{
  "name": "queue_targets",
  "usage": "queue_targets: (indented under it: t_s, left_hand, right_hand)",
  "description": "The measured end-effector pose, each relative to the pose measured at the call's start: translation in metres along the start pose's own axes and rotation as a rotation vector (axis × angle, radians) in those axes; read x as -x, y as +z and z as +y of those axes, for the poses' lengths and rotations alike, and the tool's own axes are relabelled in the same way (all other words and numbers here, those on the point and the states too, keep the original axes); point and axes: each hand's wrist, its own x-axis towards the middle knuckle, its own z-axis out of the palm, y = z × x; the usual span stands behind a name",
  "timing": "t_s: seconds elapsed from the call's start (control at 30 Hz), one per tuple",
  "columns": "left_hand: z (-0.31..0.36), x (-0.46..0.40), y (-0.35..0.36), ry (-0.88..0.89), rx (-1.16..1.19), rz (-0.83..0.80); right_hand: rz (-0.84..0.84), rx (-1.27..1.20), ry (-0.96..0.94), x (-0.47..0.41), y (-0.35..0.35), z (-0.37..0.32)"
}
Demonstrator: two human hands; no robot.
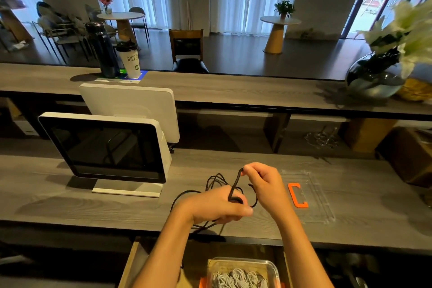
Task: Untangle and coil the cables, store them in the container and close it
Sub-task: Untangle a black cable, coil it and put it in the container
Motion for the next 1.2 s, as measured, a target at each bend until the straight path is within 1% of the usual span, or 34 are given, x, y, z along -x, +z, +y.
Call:
queue_targets:
  t_s: [0.03, 0.07, 0.13, 0.17, 0.23, 0.3, 0.33, 0.37, 0.43, 0.5, 0.53, 0.6, 0.63, 0.67, 0.77, 0.8, 0.87, 0.97, 1.03, 1.1, 1.2]
  left_hand:
    - [0.0, -0.001, 0.001, -0.012, 0.003, 0.012]
    - [-0.001, -0.001, 0.002, -0.017, 0.078, 0.046]
    - [-0.005, 0.001, 0.0, 0.014, 0.312, 0.195]
    - [-0.007, 0.002, -0.003, 0.017, 0.377, 0.314]
    - [-0.009, 0.001, -0.009, -0.042, 0.372, 0.587]
    - [-0.013, -0.003, -0.012, -0.106, 0.396, 0.83]
    - [-0.016, -0.006, -0.012, -0.103, 0.466, 0.929]
    - [-0.019, -0.008, -0.013, -0.068, 0.588, 1.018]
    - [-0.022, -0.007, -0.019, 0.102, 0.969, 1.161]
    - [-0.022, 0.001, -0.029, 0.339, 1.346, 1.194]
    - [-0.021, 0.006, -0.034, 0.435, 1.456, 1.188]
    - [-0.019, 0.016, -0.041, 0.545, 1.547, 1.179]
    - [-0.018, 0.02, -0.042, 0.541, 1.524, 1.202]
    - [-0.019, 0.023, -0.043, 0.495, 1.435, 1.254]
    - [-0.025, 0.023, -0.044, 0.308, 0.931, 1.442]
    - [-0.025, 0.022, -0.043, 0.262, 0.758, 1.467]
    - [-0.026, 0.019, -0.042, 0.171, 0.468, 1.454]
    - [-0.03, 0.011, -0.038, -0.018, 0.072, 1.32]
    - [-0.029, 0.004, -0.032, -0.14, -0.115, 1.201]
    - [-0.025, -0.001, -0.024, -0.162, -0.15, 1.047]
    - [-0.015, -0.005, -0.01, -0.226, -0.085, 0.739]
  right_hand:
    - [0.018, 0.001, 0.014, 0.0, 0.001, 0.001]
    - [0.043, -0.005, 0.032, 0.0, 0.0, 0.002]
    - [0.078, -0.027, 0.066, 0.0, -0.004, 0.004]
    - [0.079, -0.036, 0.085, 0.001, -0.006, 0.005]
    - [0.067, -0.036, 0.13, 0.002, -0.008, 0.007]
    - [0.021, -0.038, 0.167, 0.004, -0.009, 0.008]
    - [-0.019, -0.049, 0.183, 0.005, -0.009, 0.009]
    - [-0.062, -0.055, 0.194, 0.006, -0.009, 0.009]
    - [-0.127, -0.043, 0.2, 0.007, -0.009, 0.011]
    - [-0.142, -0.037, 0.207, 0.008, -0.01, 0.012]
    - [-0.141, -0.039, 0.212, 0.008, -0.012, 0.014]
    - [-0.143, -0.037, 0.22, 0.008, -0.014, 0.019]
    - [-0.151, -0.02, 0.221, 0.007, -0.016, 0.021]
    - [-0.166, 0.003, 0.214, 0.007, -0.018, 0.023]
    - [-0.212, 0.034, 0.174, 0.007, -0.022, 0.018]
    - [-0.223, 0.03, 0.156, 0.007, -0.023, 0.015]
    - [-0.261, 0.021, 0.112, 0.007, -0.024, 0.009]
    - [-0.326, 0.011, 0.037, 0.009, -0.022, -0.002]
    - [-0.331, 0.003, -0.019, 0.01, -0.022, -0.008]
    - [-0.285, -0.018, -0.076, 0.009, -0.021, -0.014]
    - [-0.161, -0.078, -0.125, 0.007, -0.019, -0.017]
